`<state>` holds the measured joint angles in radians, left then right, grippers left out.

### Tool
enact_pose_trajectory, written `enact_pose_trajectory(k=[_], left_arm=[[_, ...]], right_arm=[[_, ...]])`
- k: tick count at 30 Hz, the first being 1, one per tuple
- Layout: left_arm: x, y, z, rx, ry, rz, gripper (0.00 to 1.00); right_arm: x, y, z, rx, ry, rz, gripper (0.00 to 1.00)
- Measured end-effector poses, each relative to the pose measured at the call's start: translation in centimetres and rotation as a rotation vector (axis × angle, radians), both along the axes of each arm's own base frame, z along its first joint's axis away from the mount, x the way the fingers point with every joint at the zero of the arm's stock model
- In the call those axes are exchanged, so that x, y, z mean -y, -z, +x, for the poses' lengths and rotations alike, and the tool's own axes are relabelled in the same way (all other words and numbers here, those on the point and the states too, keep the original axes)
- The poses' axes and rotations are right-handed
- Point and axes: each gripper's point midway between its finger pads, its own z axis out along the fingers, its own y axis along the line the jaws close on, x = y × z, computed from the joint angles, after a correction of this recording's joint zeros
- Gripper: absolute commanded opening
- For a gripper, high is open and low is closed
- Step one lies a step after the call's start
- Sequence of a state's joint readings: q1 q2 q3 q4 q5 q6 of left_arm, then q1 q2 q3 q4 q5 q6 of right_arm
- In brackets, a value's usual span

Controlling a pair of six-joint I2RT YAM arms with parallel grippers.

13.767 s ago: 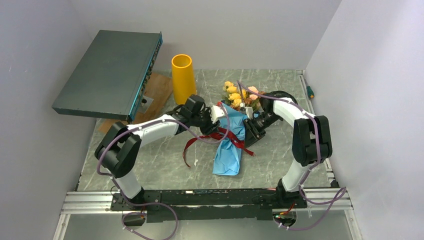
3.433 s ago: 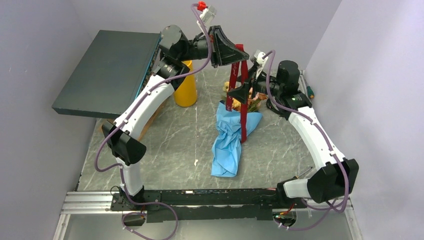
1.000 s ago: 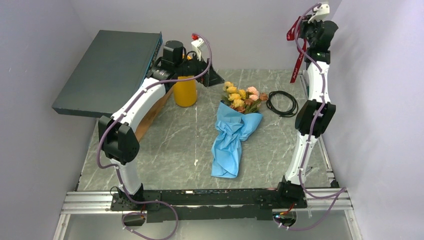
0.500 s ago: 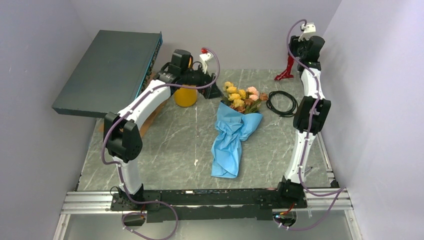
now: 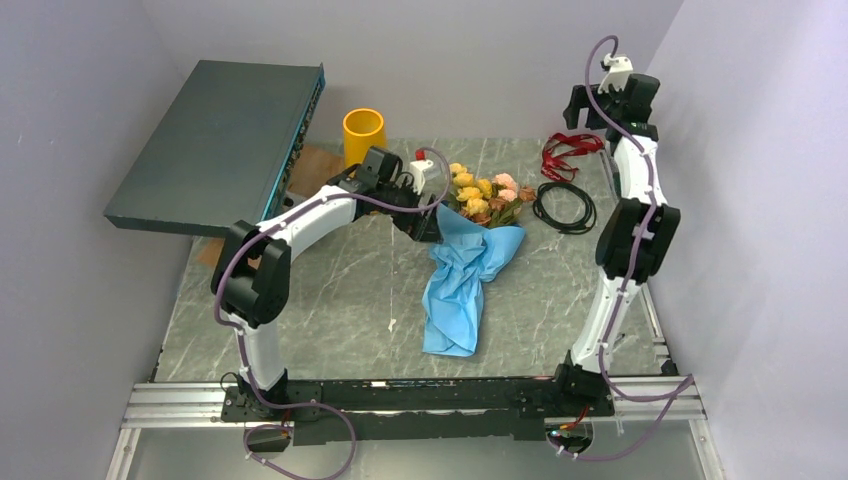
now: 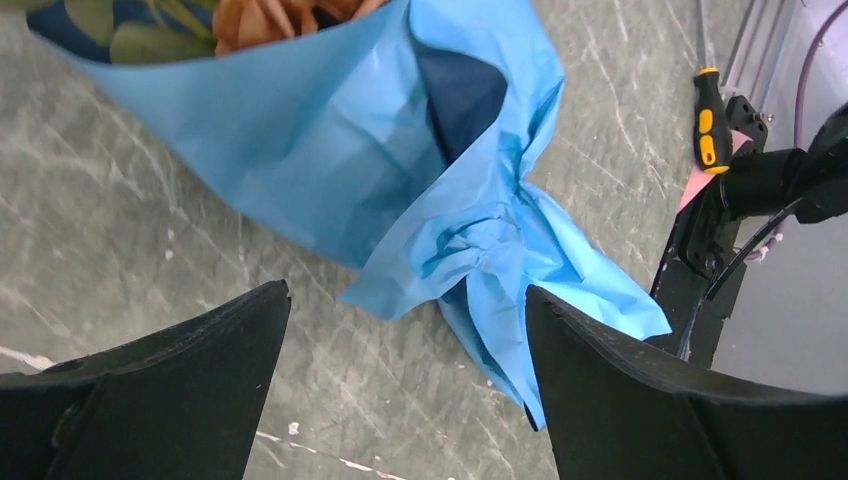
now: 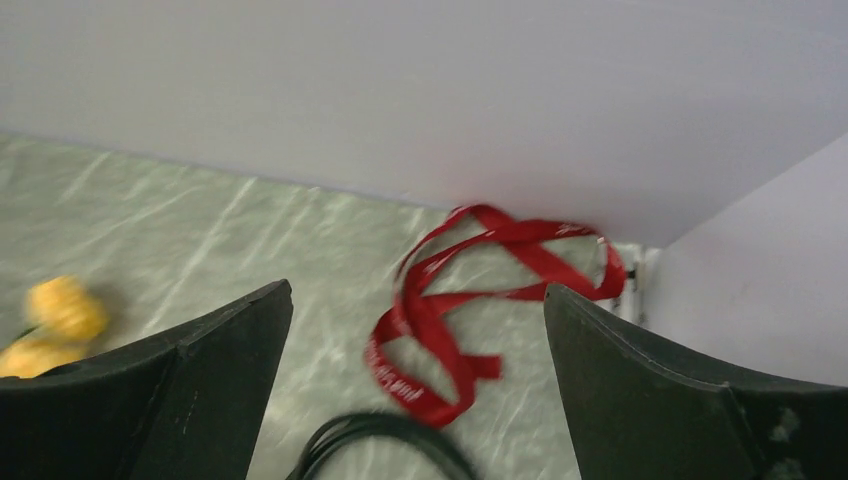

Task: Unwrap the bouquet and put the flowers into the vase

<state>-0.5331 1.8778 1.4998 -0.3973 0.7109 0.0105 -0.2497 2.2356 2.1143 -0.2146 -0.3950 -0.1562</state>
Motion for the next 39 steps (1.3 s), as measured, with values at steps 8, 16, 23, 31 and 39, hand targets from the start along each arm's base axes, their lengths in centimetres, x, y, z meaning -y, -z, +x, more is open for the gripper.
enact_pose_trajectory(k=[8, 16, 23, 31, 39], left_arm=[[-0.6, 2.9, -0.8, -0.112, -0.097, 0.035, 0.90], [1.3, 3.4, -2.3, -0.146, -0.095, 0.016, 0.70], [3.7, 2.1, -3.3, -0.146, -0.062, -0.047, 0.24], [7.4, -0.7, -6.1, -0.135, 0.050, -0.151, 0.07], [9.8, -5.5, -8.9, 0.024, 0.183, -0.255, 0.02]], right_arm=[[-7.2, -5.0, -10.3, -0.093, -0.207, 0.132, 0.96], [-15.7, -0.5, -22.2, -0.345, -0.408, 0.261, 0.94], [-17.1, 2.4, -28.0, -0.511, -0.426, 0.325, 0.94], [-18.2, -0.4, -31.0, -0.497, -0.503, 0.331, 0.91], [-19.7, 0.9, -33.7, -0.595, -0.542, 0.400, 0.90]])
